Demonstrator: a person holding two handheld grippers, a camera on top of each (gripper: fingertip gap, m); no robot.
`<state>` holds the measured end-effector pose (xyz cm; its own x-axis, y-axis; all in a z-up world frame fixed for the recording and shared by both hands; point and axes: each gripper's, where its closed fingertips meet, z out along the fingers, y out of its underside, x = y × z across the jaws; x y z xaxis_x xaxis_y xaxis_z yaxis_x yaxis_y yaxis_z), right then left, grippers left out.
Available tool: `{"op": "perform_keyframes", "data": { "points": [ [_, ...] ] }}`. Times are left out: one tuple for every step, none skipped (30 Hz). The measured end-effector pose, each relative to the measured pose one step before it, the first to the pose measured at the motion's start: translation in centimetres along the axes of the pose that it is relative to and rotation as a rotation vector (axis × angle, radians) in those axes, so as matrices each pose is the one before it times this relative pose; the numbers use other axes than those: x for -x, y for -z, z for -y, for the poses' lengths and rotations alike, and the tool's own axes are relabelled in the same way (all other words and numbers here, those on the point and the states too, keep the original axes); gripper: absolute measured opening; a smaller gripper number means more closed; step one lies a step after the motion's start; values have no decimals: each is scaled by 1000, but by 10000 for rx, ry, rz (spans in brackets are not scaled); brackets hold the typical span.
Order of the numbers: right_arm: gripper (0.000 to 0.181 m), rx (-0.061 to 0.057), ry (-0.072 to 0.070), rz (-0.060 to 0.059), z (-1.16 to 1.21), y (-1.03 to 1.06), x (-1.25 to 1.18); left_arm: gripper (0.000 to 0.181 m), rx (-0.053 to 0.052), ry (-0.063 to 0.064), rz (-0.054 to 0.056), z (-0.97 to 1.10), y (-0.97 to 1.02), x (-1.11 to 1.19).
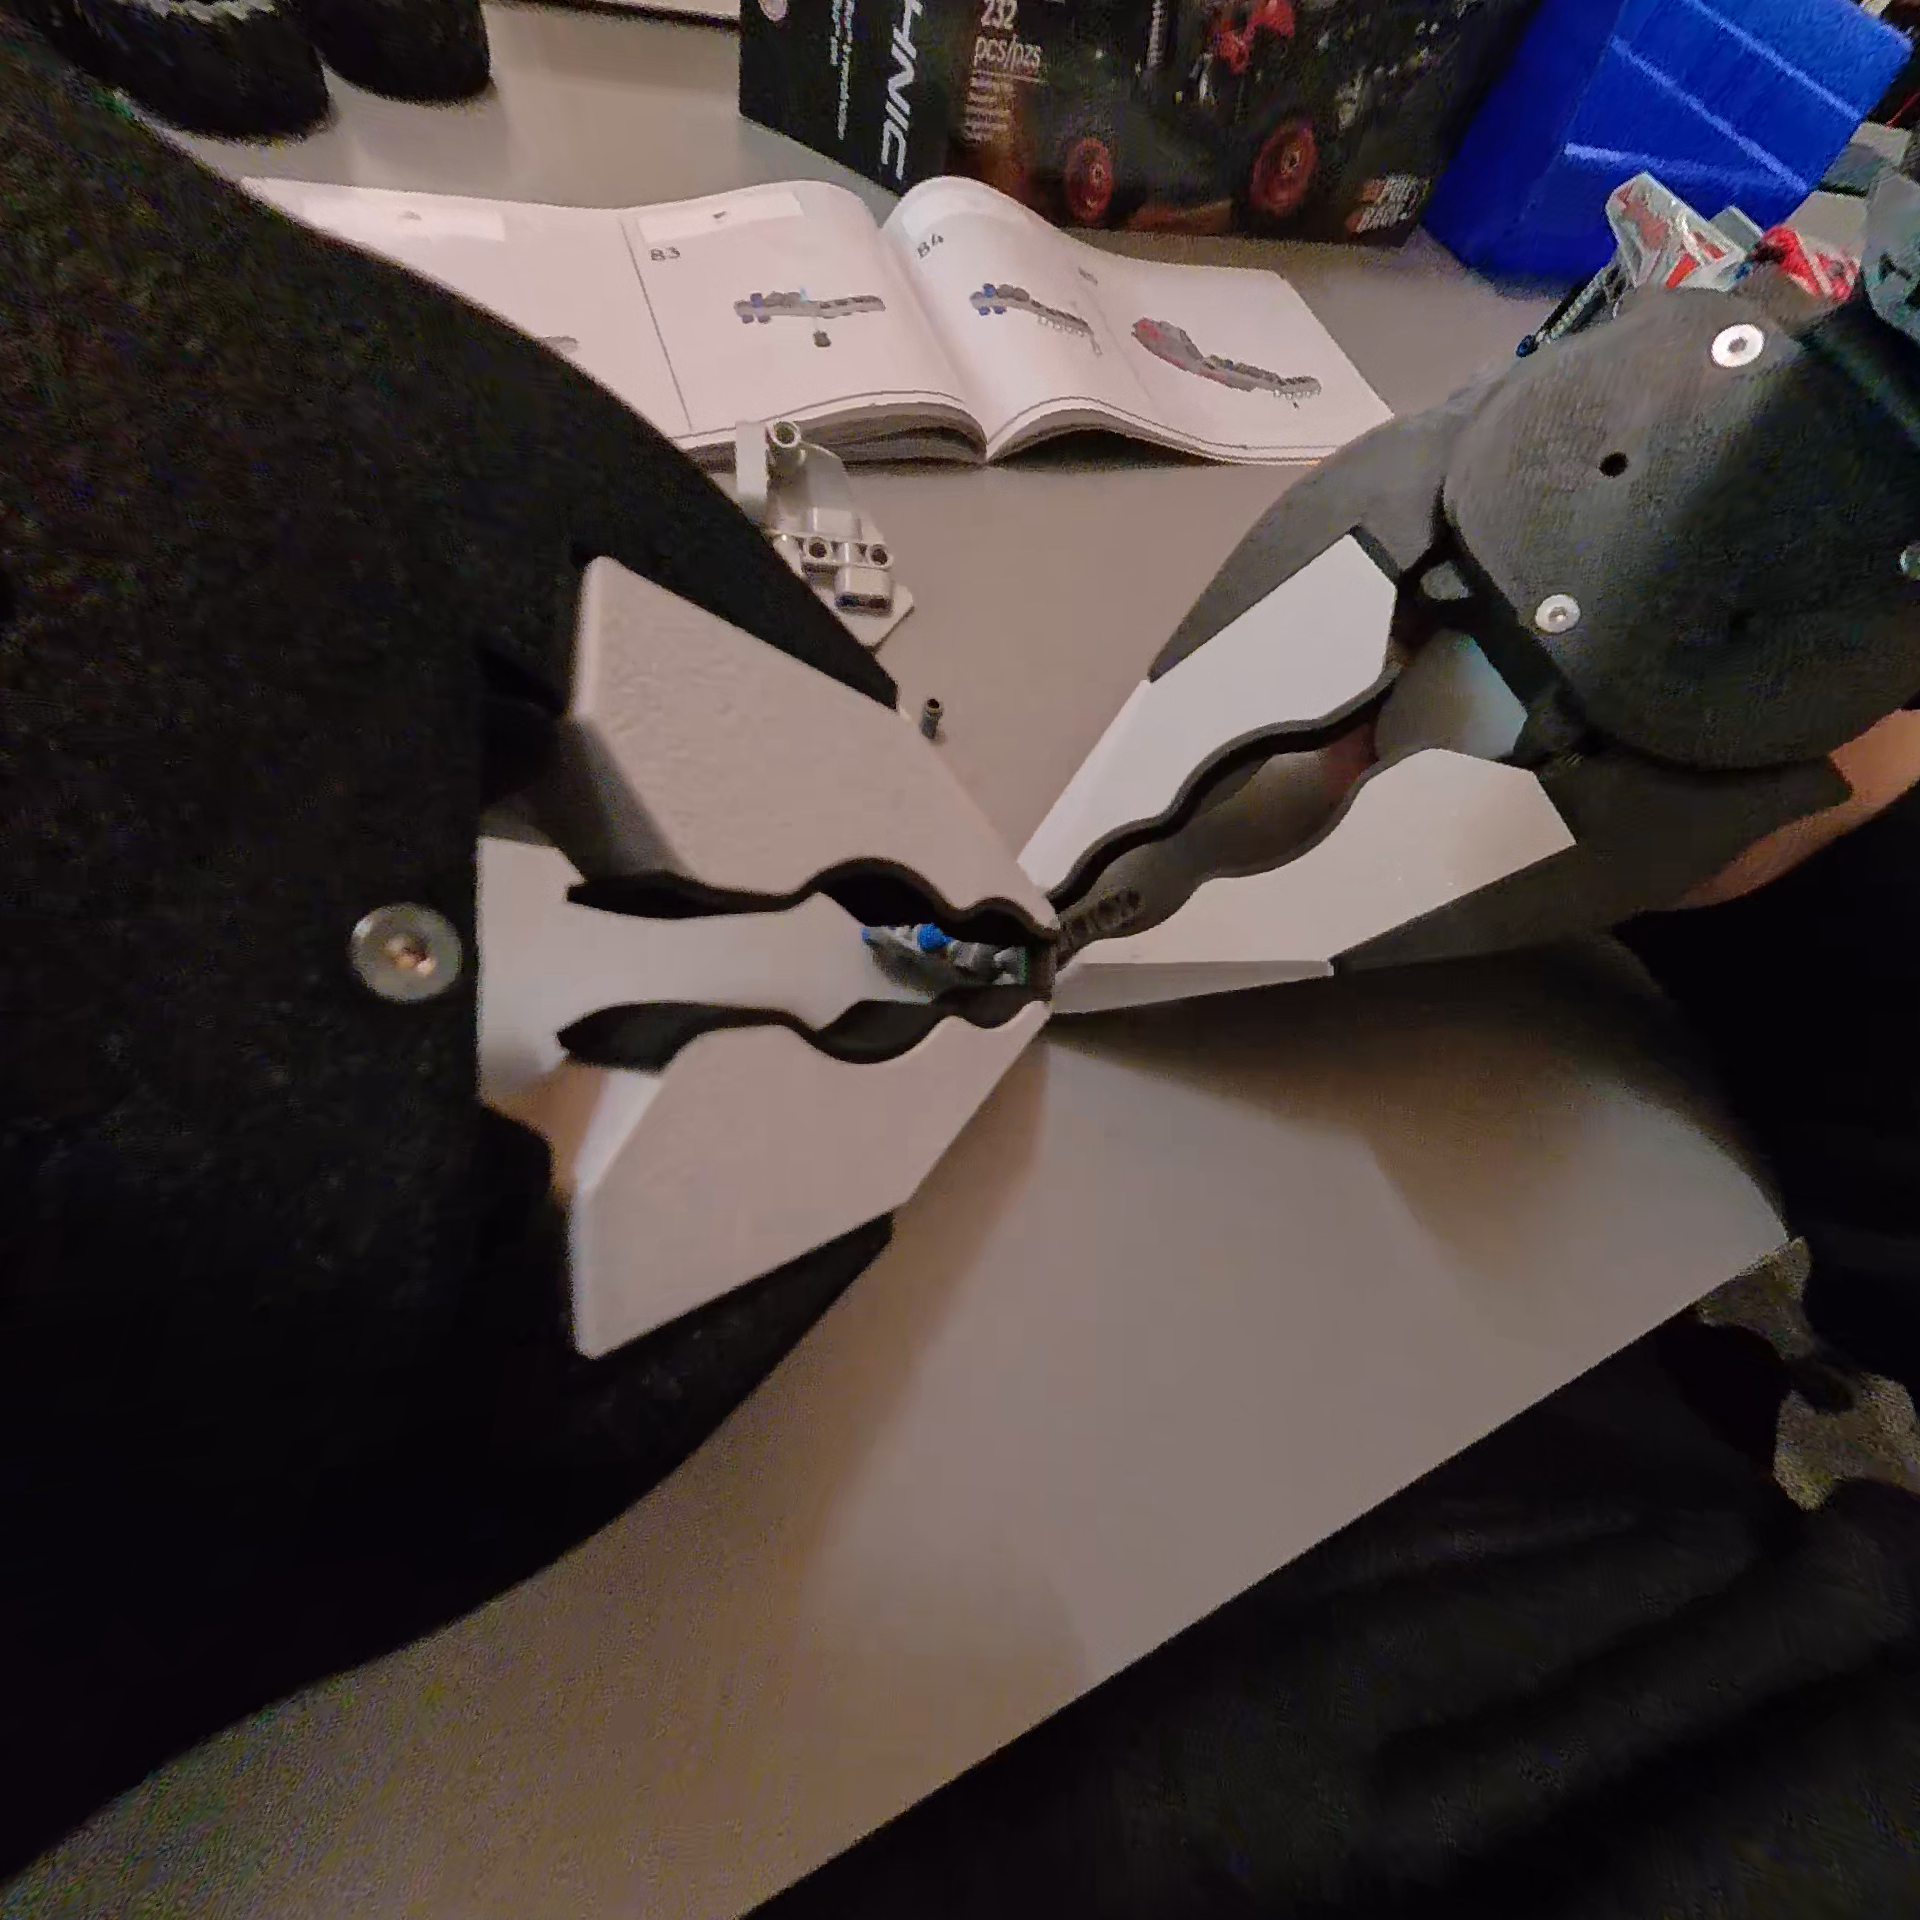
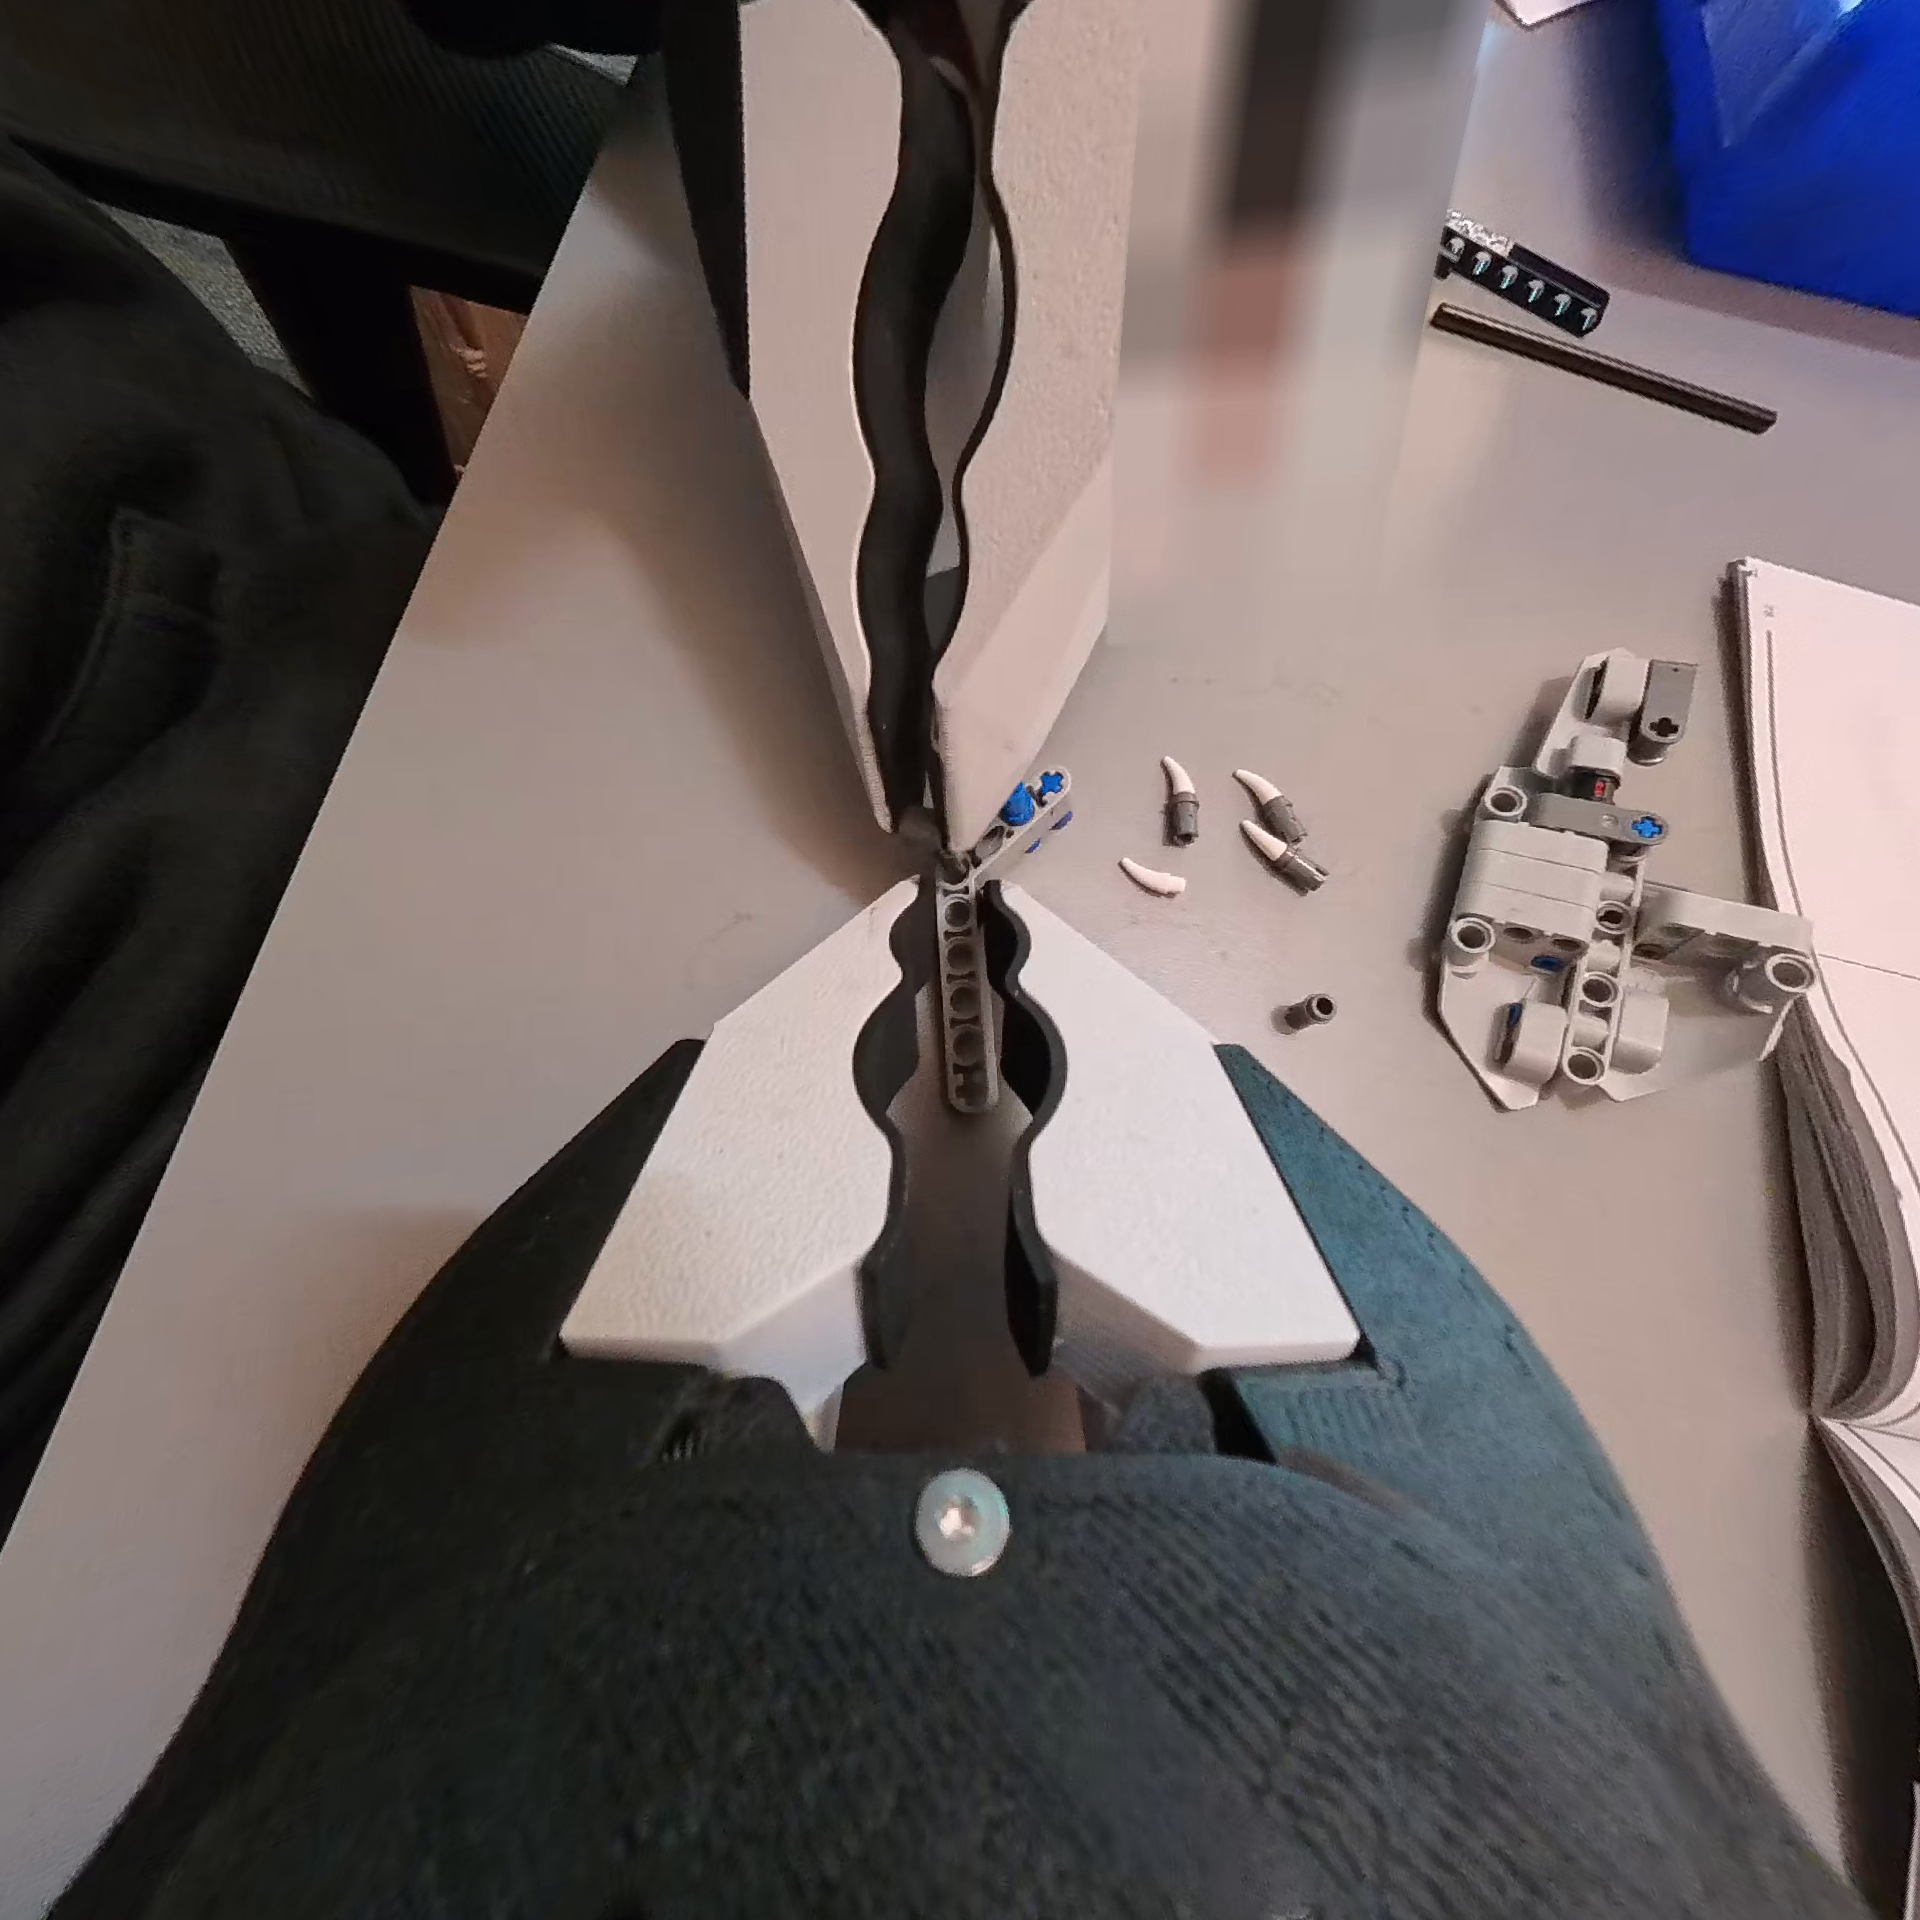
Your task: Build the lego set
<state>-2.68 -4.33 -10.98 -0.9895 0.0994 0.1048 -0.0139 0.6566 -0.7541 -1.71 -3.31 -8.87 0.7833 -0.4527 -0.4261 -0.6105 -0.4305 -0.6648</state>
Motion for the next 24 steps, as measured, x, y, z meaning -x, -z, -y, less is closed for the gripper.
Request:
{"op": "perform_keyframes", "data": {
  "points": [
    [7,3,-40,29,-12,0,-1,4,137,-140,34,2,-16,33],
    [7,3,-37,28,-5,-6,6,4,215,-253,96,-68,10,91],
    [7,2,-32,23,-10,1,-6,4,295,-259,-23,-174,-11,-95],
    [7,2,-18,6,-2,-2,2,4,276,-253,-31,-157,-37,-135],
    [7,3,-8,-12,-11,-3,1,4,200,-240,34,-72,-63,-83],
    [7,3,-13,-8,-4,2,-1,4,170,-200,-6,-68,-99,-167],
    [7,5,-49,7,-13,4,-6,4,47,-153,51,105,-70,-87],
    [7,2,-49,17,6,0,-2,4,138,-136,91,-50,-87,-32],
    [7,4,-32,-1,-5,-1,-9,4,67,-151,97,20,-55,-7],
    [8,4,-58,2,-5,-2,4,4,65,-51,73,-17,-15,24],
    [8,3,-33,-6,-4,-1,-5,4,40,2,77,-28,-12,62],
    [8,3,-11,-11,-10,11,1,4,22,57,47,-10,8,18],
    [8,4,-27,-1,-5,0,-2,4,46,89,53,-40,32,8],
    [8,3,-2,-1,-4,2,1,4,65,44,66,-38,20,12],
    [8,1,-4,5,-1,-1,0,4,54,28,76,-23,8,9],
    [8,2,-11,9,-2,-2,0,4,16,81,69,1,-6,-11],
    [8,1,-21,19,0,-5,2,4,-36,58,78,2,-12,-12],
    [8,1,-37,31,-6,0,8,4,-62,-22,99,1,6,-5],
    [8,2,-59,40,-5,-4,-3,4,-15,-203,123,-7,13,4],
    [8,2,-75,58,-3,7,2,4,105,-342,111,-13,4,-41],
    [8,1,-60,56,-2,-5,10,4,194,-353,66,-11,-10,-34],
    [8,0,-34,33,-3,0,0,4,169,-322,24,-1,-16,-39],
    [8,0,-4,5,9,5,-1,4,105,-149,14,-11,-1,2],
    [8,-2,28,-24,-1,5,-3,4,42,15,23,1,-7,10]
  ]
}}
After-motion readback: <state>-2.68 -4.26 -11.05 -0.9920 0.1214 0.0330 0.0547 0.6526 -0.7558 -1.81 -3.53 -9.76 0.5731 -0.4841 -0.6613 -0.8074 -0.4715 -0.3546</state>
